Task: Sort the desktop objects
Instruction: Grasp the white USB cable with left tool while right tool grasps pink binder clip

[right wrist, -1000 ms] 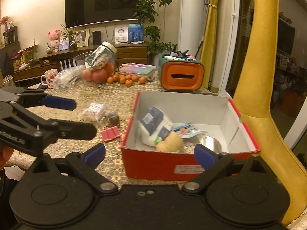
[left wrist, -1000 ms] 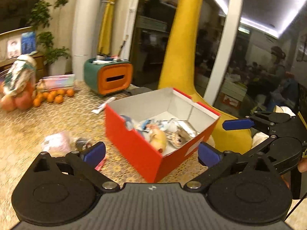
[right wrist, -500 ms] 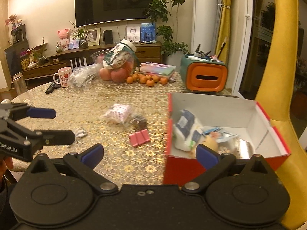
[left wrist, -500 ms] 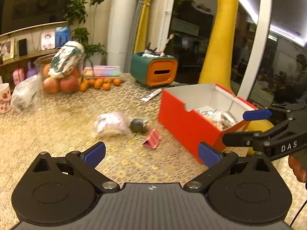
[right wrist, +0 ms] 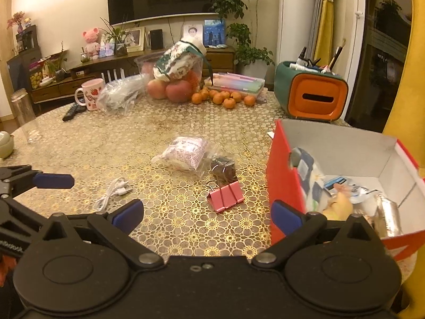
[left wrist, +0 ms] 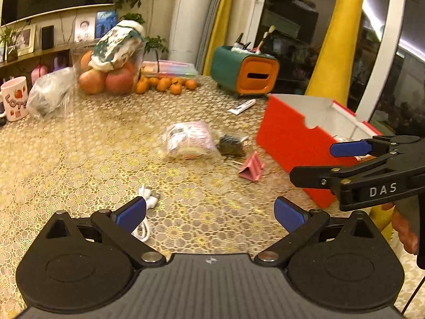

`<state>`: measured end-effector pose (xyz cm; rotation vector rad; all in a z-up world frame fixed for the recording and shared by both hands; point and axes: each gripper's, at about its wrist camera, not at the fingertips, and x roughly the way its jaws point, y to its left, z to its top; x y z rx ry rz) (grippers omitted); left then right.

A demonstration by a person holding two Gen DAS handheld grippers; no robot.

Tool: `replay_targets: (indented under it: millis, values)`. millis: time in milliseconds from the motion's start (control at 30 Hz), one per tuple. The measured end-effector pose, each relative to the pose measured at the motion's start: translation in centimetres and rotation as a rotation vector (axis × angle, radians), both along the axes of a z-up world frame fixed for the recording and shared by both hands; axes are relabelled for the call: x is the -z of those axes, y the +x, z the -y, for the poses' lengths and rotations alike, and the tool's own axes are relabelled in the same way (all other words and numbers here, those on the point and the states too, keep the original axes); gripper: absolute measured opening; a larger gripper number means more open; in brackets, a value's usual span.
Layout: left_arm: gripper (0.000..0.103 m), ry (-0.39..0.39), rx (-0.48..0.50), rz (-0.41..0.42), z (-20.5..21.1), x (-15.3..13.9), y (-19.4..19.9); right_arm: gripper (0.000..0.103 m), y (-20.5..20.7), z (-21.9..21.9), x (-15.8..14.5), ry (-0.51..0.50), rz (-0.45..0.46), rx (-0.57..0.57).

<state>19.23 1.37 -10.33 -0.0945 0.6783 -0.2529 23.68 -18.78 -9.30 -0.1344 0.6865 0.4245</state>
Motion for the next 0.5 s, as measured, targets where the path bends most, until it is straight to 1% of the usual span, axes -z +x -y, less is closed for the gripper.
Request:
replay_targets:
  millis: [167, 233, 333, 433, 500]
  values:
    - [0.103, 0.013, -0.041, -0.019, -1.2, 1.8, 1.5, 0.102, 2.2, -1.2, 2.1, -0.016, -0.015, 0.015]
    - [0.103, 0.024, -0.051, -0.021, -1.5, 2.4, 2.0, 0.102, 2.9, -1.7, 2.8, -0.028, -0.001, 0.020]
    - [0.103, 0.029, -0.050, -0.025, -1.8, 3.0, 2.4, 0.102, 3.9, -2.7, 3.5, -0.071, 0.033, -0.007]
    - [0.103, 0.032, -0.050, -0.031, -1.8, 3.5, 2.9, 0.101, 4.6, -3.6, 4.1, -0.091, 0.032, -0.024]
    - [0.103, 0.032, -0.049, -0.042, -1.8, 3.9, 3.2, 0.101, 5.0, -4.0, 4.6, -0.086, 0.019, -0.017]
